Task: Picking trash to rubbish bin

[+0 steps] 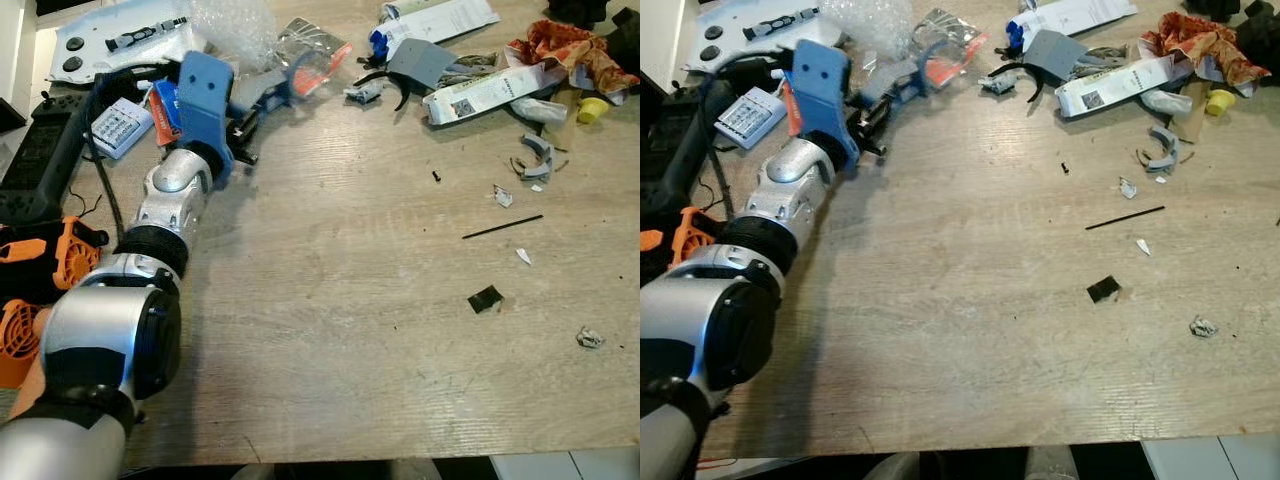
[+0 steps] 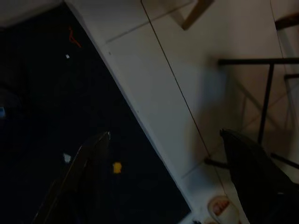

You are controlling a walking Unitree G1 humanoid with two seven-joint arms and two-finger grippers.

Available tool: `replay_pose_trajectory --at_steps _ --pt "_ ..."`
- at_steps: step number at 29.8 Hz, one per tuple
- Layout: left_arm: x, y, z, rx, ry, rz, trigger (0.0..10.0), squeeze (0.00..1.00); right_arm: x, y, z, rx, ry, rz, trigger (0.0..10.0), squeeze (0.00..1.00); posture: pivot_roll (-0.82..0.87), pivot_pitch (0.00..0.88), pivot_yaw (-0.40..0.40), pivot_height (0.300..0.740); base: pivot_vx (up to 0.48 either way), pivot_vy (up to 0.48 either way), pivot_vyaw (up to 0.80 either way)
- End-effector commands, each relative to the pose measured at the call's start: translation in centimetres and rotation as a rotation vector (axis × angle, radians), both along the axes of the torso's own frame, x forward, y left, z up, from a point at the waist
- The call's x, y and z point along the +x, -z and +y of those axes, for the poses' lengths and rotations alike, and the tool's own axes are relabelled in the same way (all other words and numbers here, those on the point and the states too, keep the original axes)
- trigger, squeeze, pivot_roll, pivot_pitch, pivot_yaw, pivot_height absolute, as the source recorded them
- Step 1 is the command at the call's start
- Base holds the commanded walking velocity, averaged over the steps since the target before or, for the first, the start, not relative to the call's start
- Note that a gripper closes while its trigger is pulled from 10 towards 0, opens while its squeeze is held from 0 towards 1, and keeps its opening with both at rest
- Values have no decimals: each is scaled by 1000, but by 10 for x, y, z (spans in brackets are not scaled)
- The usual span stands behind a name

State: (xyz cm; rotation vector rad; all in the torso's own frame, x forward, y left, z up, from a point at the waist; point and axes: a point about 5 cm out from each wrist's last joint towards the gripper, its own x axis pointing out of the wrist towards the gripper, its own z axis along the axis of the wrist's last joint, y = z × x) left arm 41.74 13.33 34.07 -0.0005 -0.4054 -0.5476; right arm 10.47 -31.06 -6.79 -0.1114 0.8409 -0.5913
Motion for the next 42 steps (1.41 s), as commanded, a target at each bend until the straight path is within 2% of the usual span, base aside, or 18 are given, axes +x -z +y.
replay_pose_trajectory --at_steps 1,3,4,6,8,11,14,17,19,23,27,30,38,42 --pt "-2 -1 -1 -42 73 -2 10000 0 -22 10 6 37 49 63 10000 0 -298 595 178 740 0 0 0" --pt "-7 -9 -4 -118 211 -36 10000 0 -7 9 9 49 40 42 10000 0 -288 551 178 740 0 0 0" --pt "-7 -9 -4 -118 211 -36 10000 0 -7 9 9 49 40 42 10000 0 -288 551 178 740 0 0 0" --pt "-12 -16 -2 -162 322 -81 10000 0 12 6 13 63 30 15 10000 0 -271 495 182 740 0 0 0" --pt "-14 -17 0 -170 346 -96 10000 0 18 5 14 68 28 7 10000 0 -267 488 182 740 0 0 0" --pt "-19 -20 10 -159 380 -147 10000 0 36 3 21 89 15 -14 10000 0 -246 409 180 740 0 0 0" --pt "-22 -21 15 -152 380 -167 10000 0 40 2 23 95 11 -17 10000 0 -246 409 180 740 0 0 0" --pt "-26 -12 31 -153 357 -186 10000 0 49 2 29 112 -6 -11 10000 0 -220 343 174 740 0 0 0" --pt "-26 -12 31 -153 357 -186 10000 0 49 2 29 112 -6 -11 10000 0 -220 343 174 740 0 0 0" --pt "-37 32 54 -176 306 -120 10000 0 54 7 43 148 -34 16 10000 0 -194 287 168 740 0 0 0" --pt "-42 45 57 -192 297 -98 10000 0 55 8 46 157 -44 26 10000 0 -189 274 162 740 0 0 0" --pt "-53 67 57 -231 268 -66 10000 0 61 8 52 169 -77 36 10000 0 -173 228 137 740 0 0 0" --pt "-68 84 56 -302 197 -49 10000 0 74 4 57 171 -135 38 10000 0 -153 180 80 740 0 0 0" --pt "-78 90 55 -296 132 -53 10000 0 80 2 59 160 -184 58 10000 0 -138 146 47 740 0 0 0"
